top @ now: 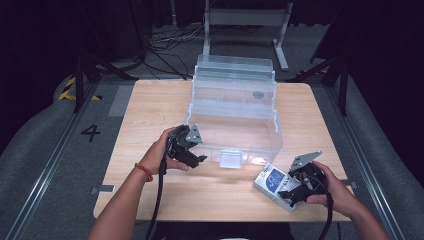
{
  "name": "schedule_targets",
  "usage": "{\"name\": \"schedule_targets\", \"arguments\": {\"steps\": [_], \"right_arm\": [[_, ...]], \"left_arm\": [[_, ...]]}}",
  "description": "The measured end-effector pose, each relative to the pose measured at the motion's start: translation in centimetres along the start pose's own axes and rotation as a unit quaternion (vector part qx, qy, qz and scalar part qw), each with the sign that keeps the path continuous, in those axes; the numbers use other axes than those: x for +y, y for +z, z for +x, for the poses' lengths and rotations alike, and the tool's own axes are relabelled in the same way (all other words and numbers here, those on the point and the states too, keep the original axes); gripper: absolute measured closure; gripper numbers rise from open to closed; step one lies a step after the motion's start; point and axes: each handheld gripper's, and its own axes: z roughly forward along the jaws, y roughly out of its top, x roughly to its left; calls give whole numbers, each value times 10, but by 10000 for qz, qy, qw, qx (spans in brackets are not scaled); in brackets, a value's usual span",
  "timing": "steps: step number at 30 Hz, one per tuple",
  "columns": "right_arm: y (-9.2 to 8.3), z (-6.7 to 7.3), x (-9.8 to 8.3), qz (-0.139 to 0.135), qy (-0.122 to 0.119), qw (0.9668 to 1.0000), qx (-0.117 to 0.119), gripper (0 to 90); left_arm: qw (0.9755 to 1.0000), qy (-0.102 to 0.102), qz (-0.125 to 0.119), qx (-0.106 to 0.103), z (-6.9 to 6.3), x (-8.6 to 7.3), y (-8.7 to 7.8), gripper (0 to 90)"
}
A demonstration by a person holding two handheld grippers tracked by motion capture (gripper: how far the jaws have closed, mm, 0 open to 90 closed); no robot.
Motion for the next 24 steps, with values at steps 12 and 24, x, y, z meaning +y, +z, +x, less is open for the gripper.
{"name": "schedule_targets", "arguments": {"steps": [12, 24], "right_arm": [[35, 12, 16, 908, -464, 9945, -250, 20], [36, 7, 8, 676, -628, 9956, -165, 39]], "left_arm": [[9997, 24, 78, -215, 4, 0, 13, 359], [9982, 264, -28, -530, 1, 6, 10, 705]]}}
